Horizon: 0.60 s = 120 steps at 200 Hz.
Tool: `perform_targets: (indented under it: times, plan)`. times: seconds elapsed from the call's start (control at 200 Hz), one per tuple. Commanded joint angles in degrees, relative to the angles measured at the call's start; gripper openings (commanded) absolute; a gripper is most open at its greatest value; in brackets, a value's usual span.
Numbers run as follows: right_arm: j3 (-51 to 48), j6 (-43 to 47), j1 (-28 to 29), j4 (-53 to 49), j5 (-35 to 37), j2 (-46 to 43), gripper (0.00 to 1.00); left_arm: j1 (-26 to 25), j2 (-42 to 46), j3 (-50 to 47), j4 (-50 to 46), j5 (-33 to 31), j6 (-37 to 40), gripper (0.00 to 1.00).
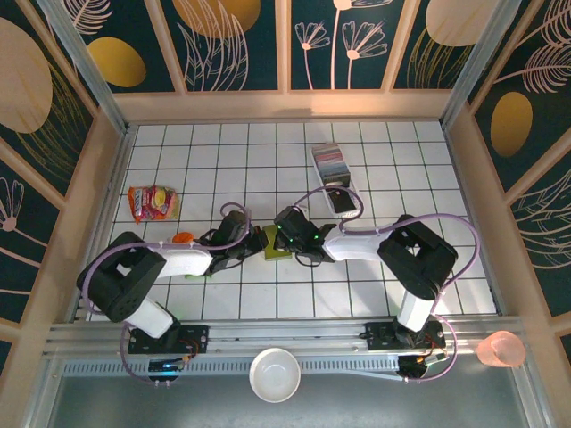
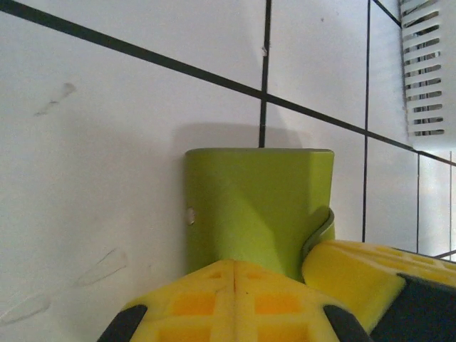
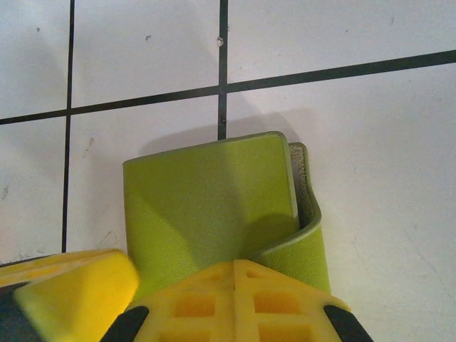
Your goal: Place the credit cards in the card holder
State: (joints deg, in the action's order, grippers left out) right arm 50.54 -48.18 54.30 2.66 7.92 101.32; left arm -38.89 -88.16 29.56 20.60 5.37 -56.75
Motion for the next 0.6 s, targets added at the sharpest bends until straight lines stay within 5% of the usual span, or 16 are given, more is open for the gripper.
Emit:
perform_targets:
  times: [0.0,0.596]
  plan:
    - [-3.7,-1.3,-0.2,-12.4,-3.7,4.8,0.00,0.4,5.2,0.0,-6.5,-3.6,1.6,0.00]
    - [2.5,0.8,-3.6,-8.0,-8.6,-5.0,0.00,0.4,6.7,-3.4,-4.6,-1.2,1.4,0.15]
